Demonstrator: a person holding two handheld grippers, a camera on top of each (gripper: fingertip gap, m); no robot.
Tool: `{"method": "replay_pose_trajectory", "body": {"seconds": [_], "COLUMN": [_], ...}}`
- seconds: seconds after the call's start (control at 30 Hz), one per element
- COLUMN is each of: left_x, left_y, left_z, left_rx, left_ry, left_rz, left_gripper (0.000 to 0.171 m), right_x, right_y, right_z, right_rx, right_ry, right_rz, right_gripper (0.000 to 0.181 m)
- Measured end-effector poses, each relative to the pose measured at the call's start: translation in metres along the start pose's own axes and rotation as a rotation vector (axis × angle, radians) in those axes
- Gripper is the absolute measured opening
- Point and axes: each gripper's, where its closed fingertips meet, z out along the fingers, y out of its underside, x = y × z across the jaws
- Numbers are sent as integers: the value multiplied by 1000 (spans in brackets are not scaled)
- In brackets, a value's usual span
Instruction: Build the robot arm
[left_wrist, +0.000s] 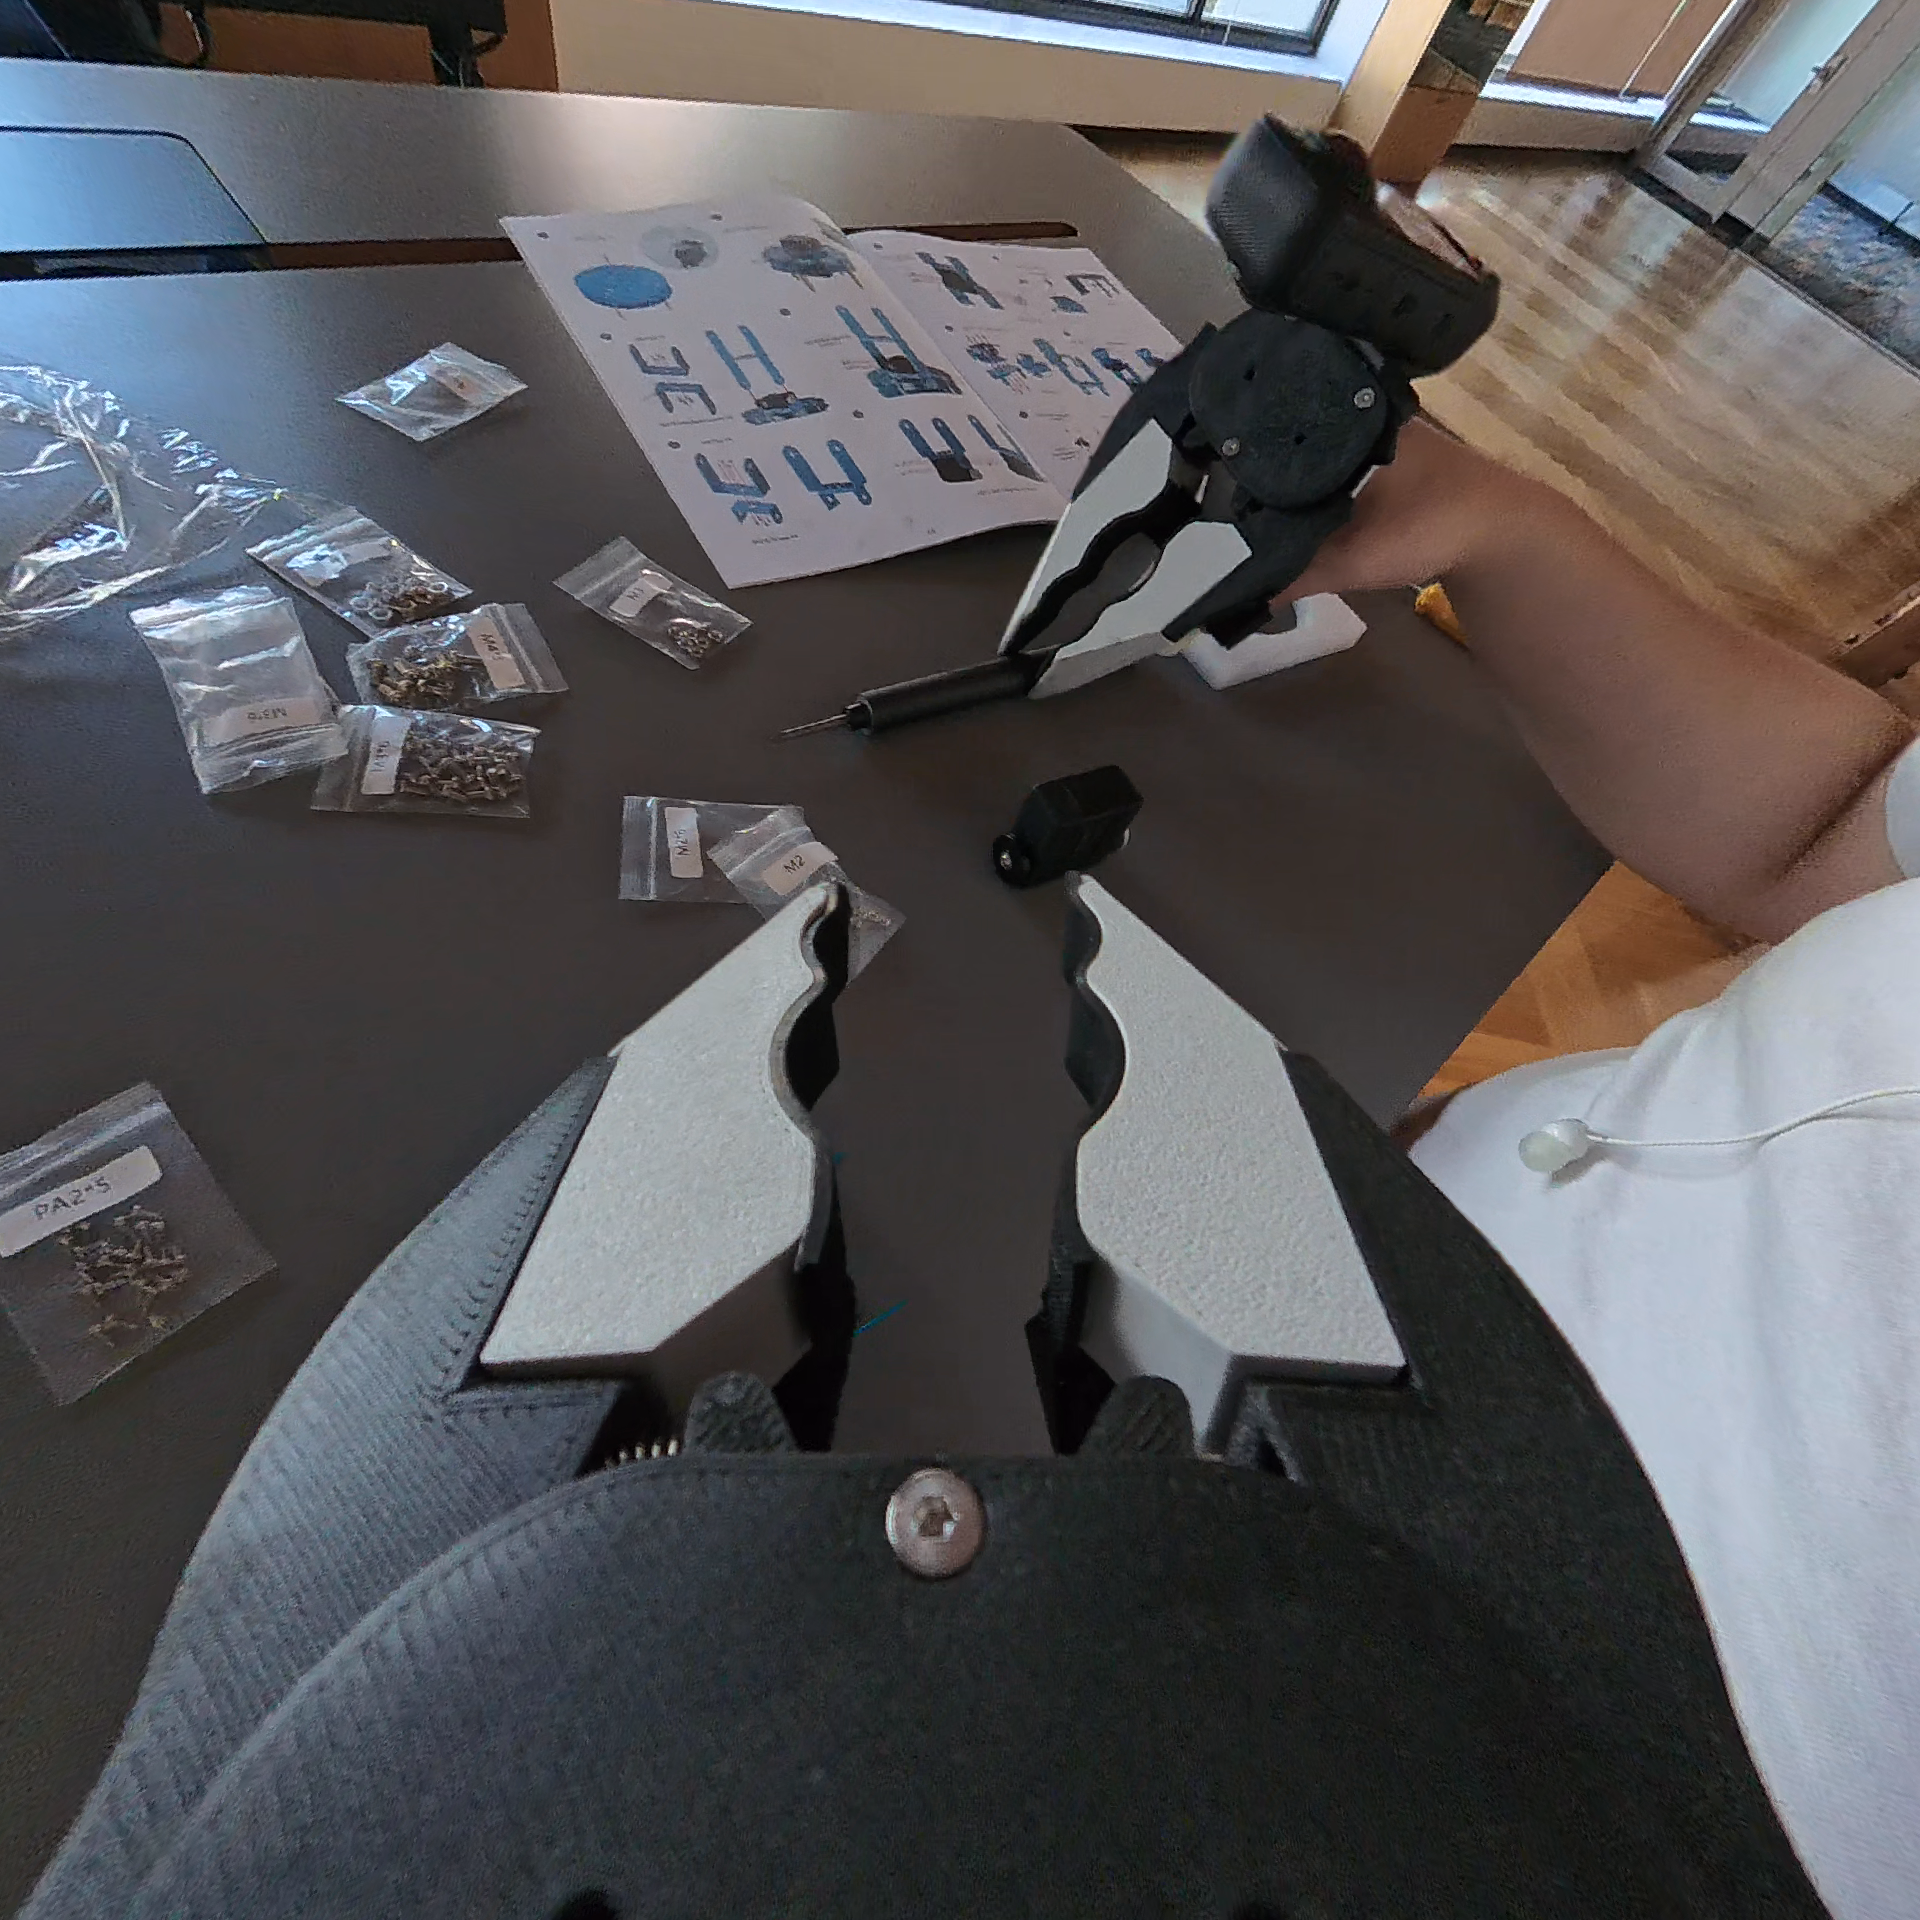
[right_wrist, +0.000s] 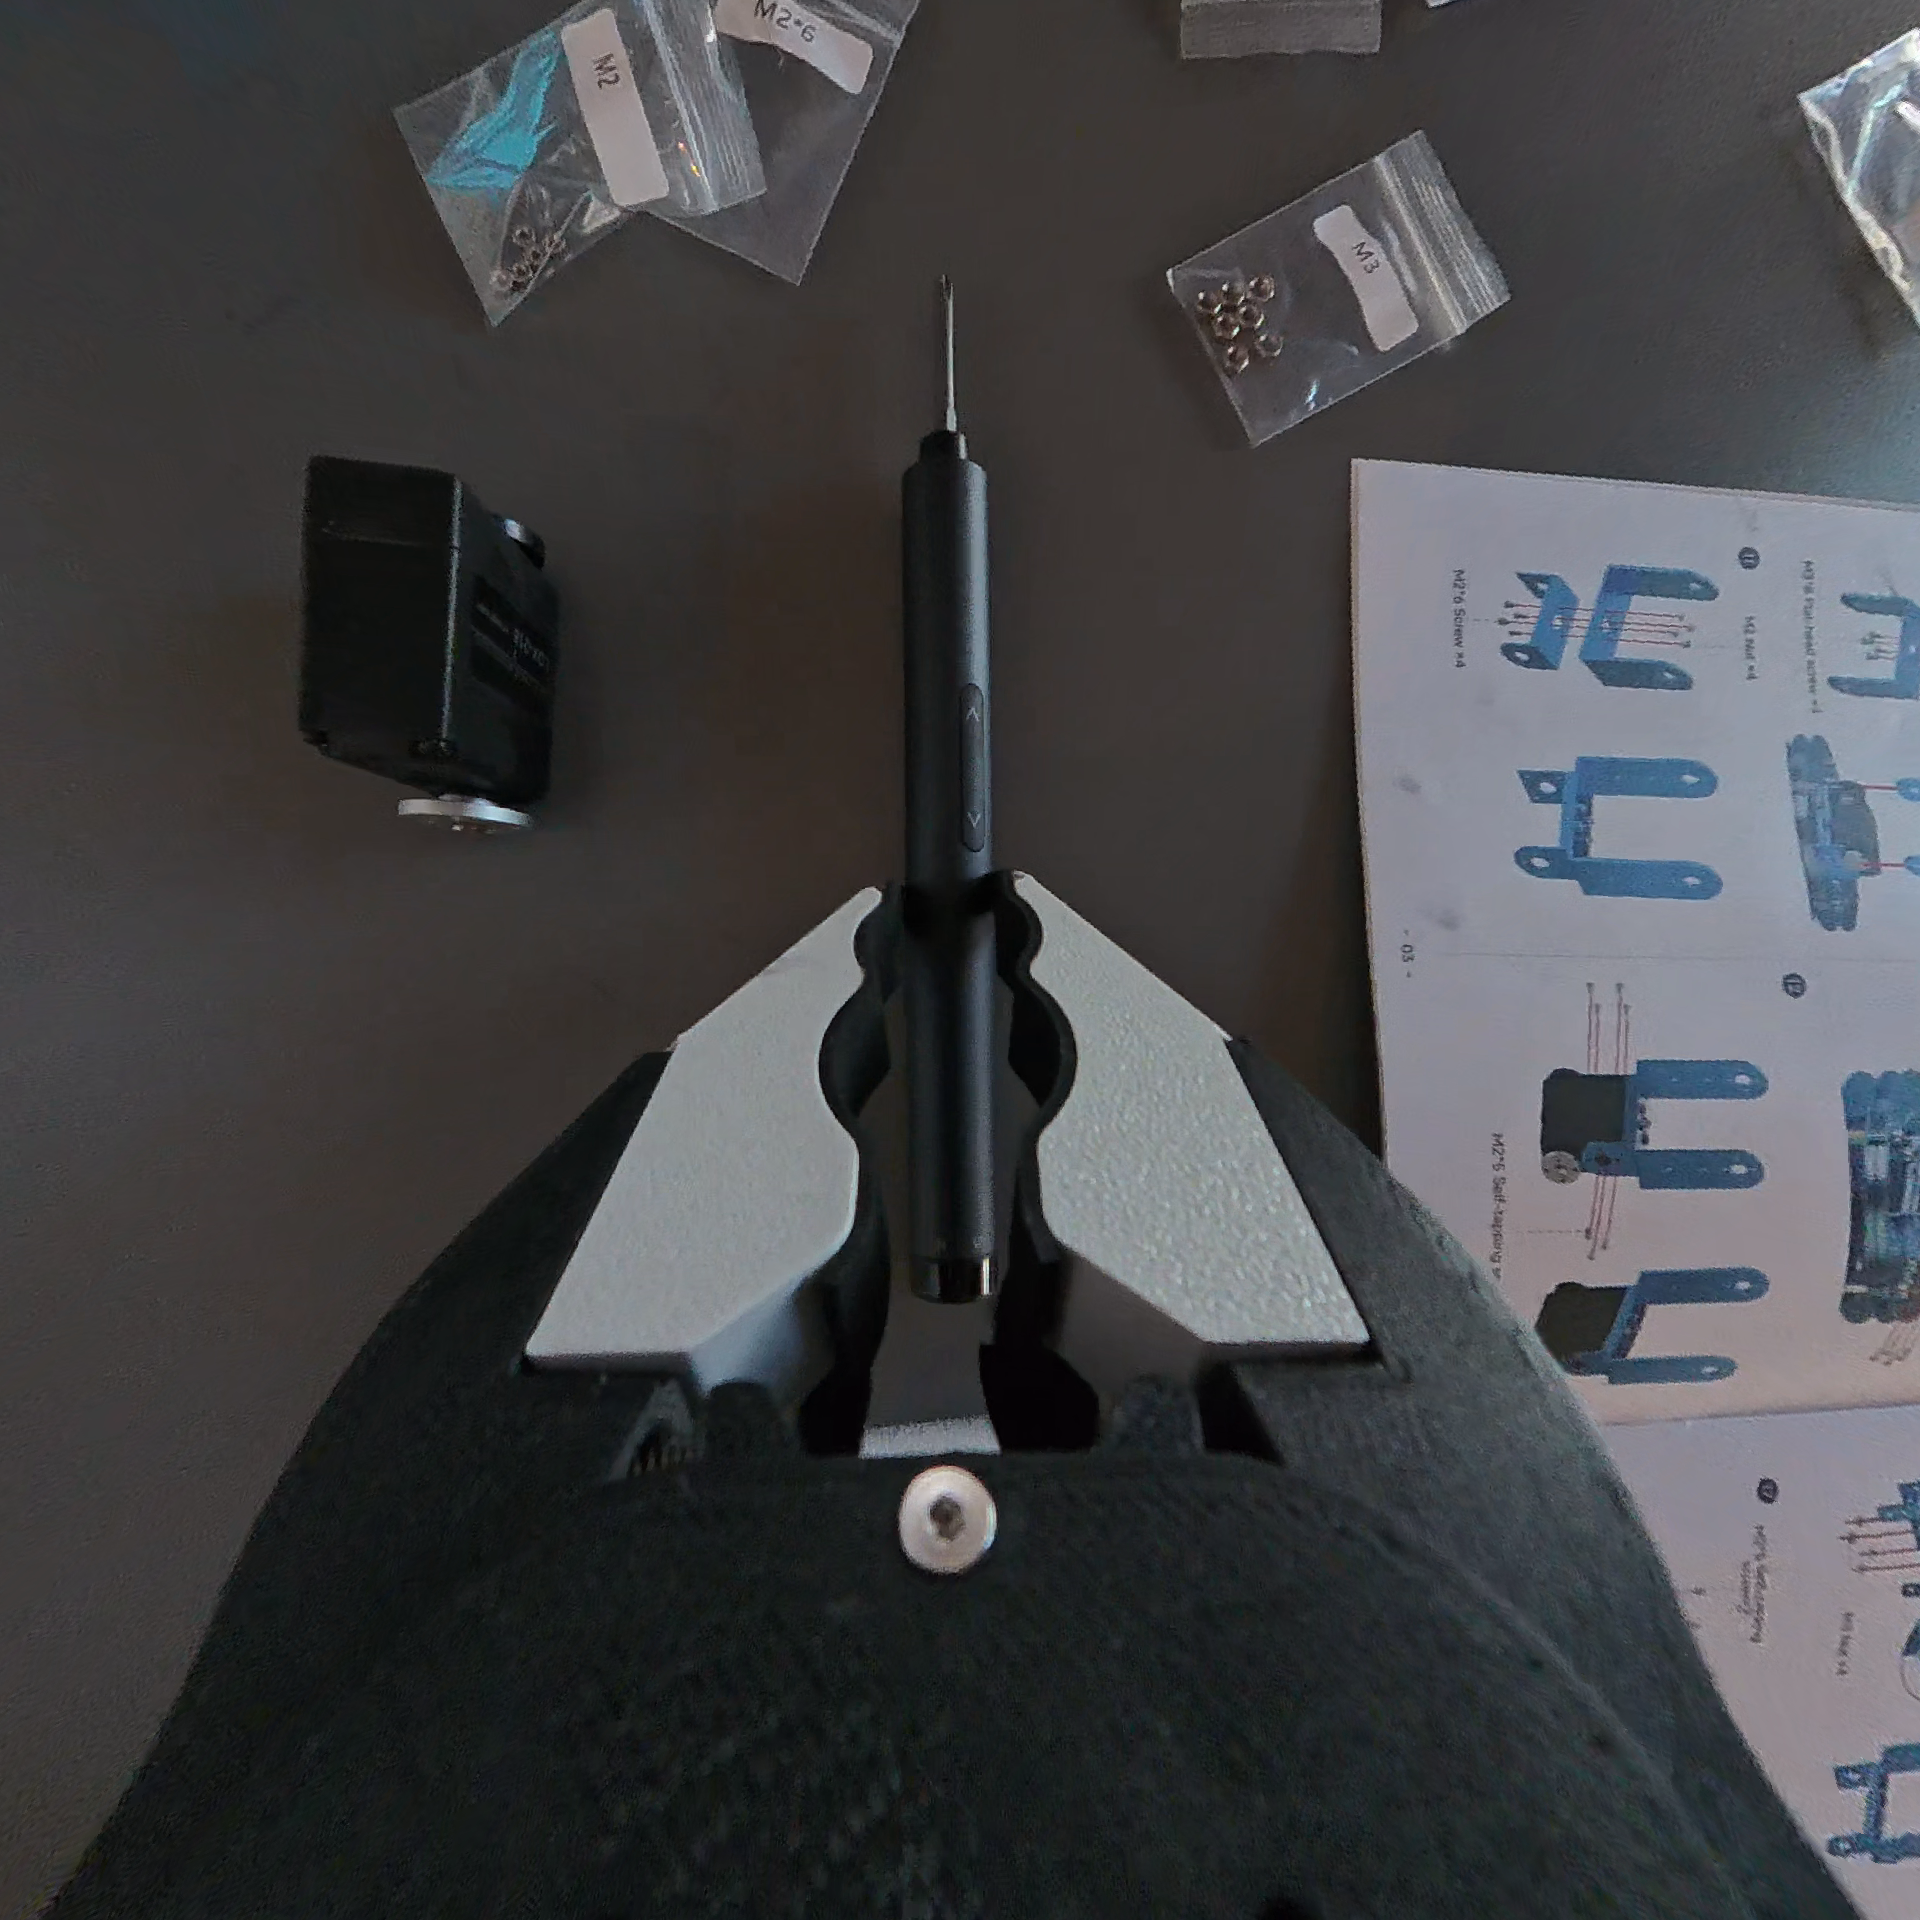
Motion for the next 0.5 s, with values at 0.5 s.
{"method": "replay_pose_trajectory", "body": {"seconds": [0.5], "left_x": [-36], "left_y": [-29], "left_z": [35], "left_rx": [-97], "left_ry": [111], "left_rz": [25], "left_gripper": [39], "right_x": [-13], "right_y": [119], "right_z": [-80], "right_rx": [89], "right_ry": [161], "right_rz": [341], "right_gripper": [35]}}
